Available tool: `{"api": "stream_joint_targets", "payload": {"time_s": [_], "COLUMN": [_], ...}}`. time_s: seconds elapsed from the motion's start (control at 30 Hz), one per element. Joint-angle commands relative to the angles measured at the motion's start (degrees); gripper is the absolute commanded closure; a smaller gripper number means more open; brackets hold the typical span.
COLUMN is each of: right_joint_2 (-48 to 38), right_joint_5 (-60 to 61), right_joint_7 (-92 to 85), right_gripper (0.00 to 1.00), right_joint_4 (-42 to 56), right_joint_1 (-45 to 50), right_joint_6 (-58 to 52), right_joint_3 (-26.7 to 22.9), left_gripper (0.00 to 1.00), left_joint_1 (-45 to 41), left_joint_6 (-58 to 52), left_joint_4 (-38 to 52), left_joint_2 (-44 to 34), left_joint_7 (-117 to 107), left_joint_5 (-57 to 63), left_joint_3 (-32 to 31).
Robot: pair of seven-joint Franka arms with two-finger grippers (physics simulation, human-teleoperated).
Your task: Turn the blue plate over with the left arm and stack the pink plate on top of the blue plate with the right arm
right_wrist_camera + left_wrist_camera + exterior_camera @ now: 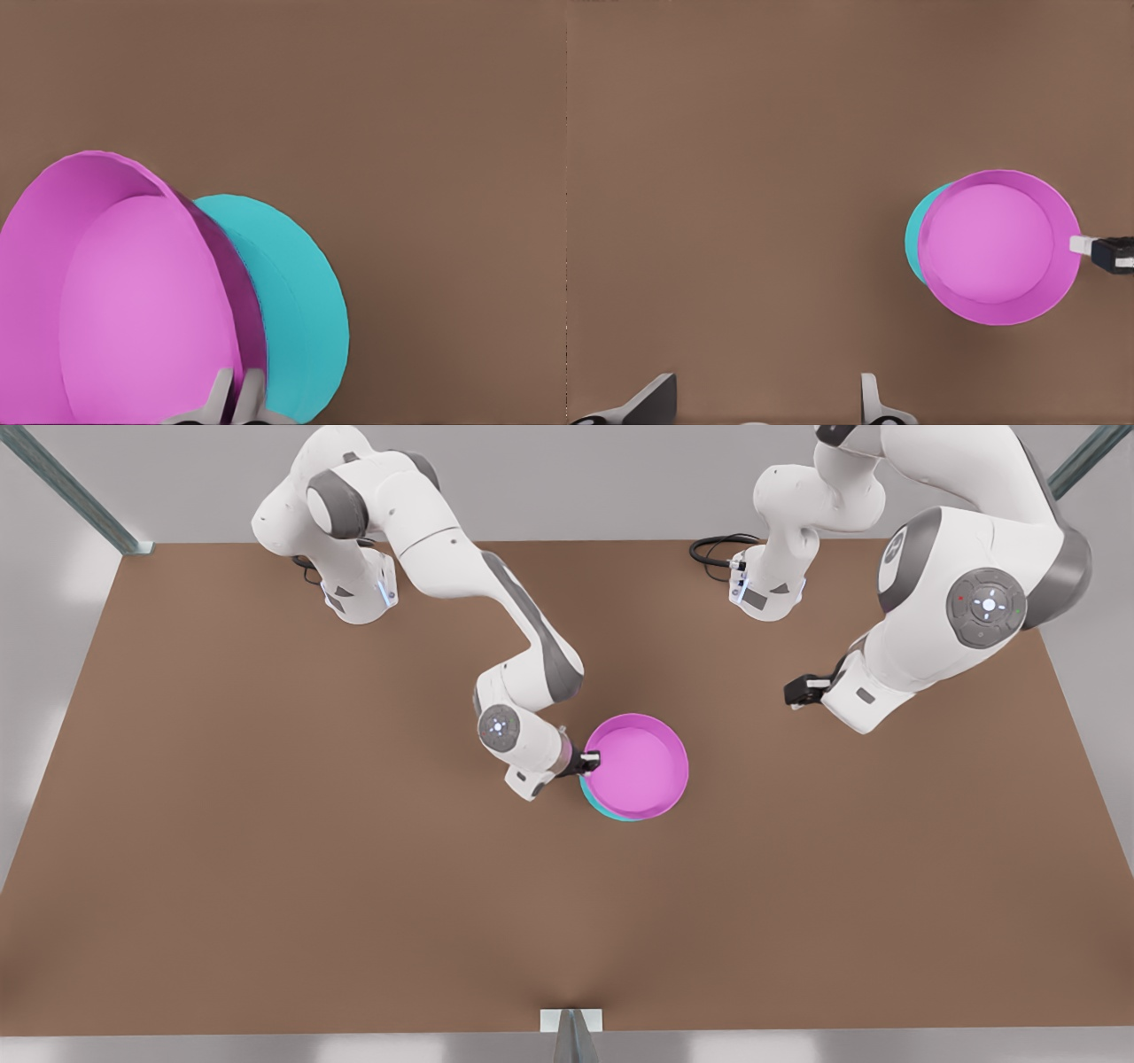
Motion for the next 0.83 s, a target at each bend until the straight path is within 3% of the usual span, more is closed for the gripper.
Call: {"api": "stream_joint_targets", "payload": {"time_s": [0.0, 0.07, 0.1, 0.13, 0.4, 0.47, 0.57, 0.67, 0.8], "right_joint_2": [0.1, 1.06, 1.15, 1.15, -2.09, -14.47, -30.65, -35.41, -33.49], "right_joint_5": [-0.32, -0.23, -0.23, -0.23, -1.55, -8.31, -28.59, -40.74, -44.88], "right_joint_7": [0.16, 0.16, 0.24, 0.33, -0.19, -5.62, -15.49, -25.95, -28.67], "right_gripper": [0.79, 0.79, 0.71, 0.0, 0.0, 0.0, 0.0, 0.0, 0.0], "right_joint_4": [0.0, 0.09, 0.18, 0.18, -2.36, -15.0, -28.2, -26.29, -12.32], "right_joint_1": [0.01, 0.19, 0.89, 1.06, 0.36, -5.34, -20.62, -33.91, -39.01], "right_joint_6": [-0.08, 0.1, 0.1, 0.01, -2.36, -4.9, -10.8, -18.27, -26.96], "right_joint_3": [-0.05, 0.03, 0.03, 0.03, -0.32, -0.58, -1.64, -2.25, -2.34], "left_gripper": [0.0, 0.0, 0.0, 0.0, 0.0, 0.0, 0.0, 0.0, 0.0], "left_joint_1": [0.01, 0.01, 0.01, 0.01, 0.01, 0.01, -0.16, -0.16, -0.51], "left_joint_6": [0.0, 0.0, 0.0, 0.0, 0.0, 0.0, 0.35, 0.7, 1.05], "left_joint_4": [0.0, 0.0, 0.0, 0.0, 0.0, 0.0, 0.0, 0.09, 0.09], "left_joint_2": [0.0, 0.0, 0.0, 0.0, 0.08, 0.08, 0.17, 0.17, 0.43], "left_joint_7": [0.0, 0.0, 0.0, 0.0, 0.0, 0.0, 0.09, 0.09, 0.61], "left_joint_5": [0.12, 0.12, 0.12, 0.12, 0.12, 0.04, -0.49, -1.28, -0.93], "left_joint_3": [0.0, 0.0, 0.0, 0.0, 0.0, 0.0, -0.44, -0.53, -0.7]}}
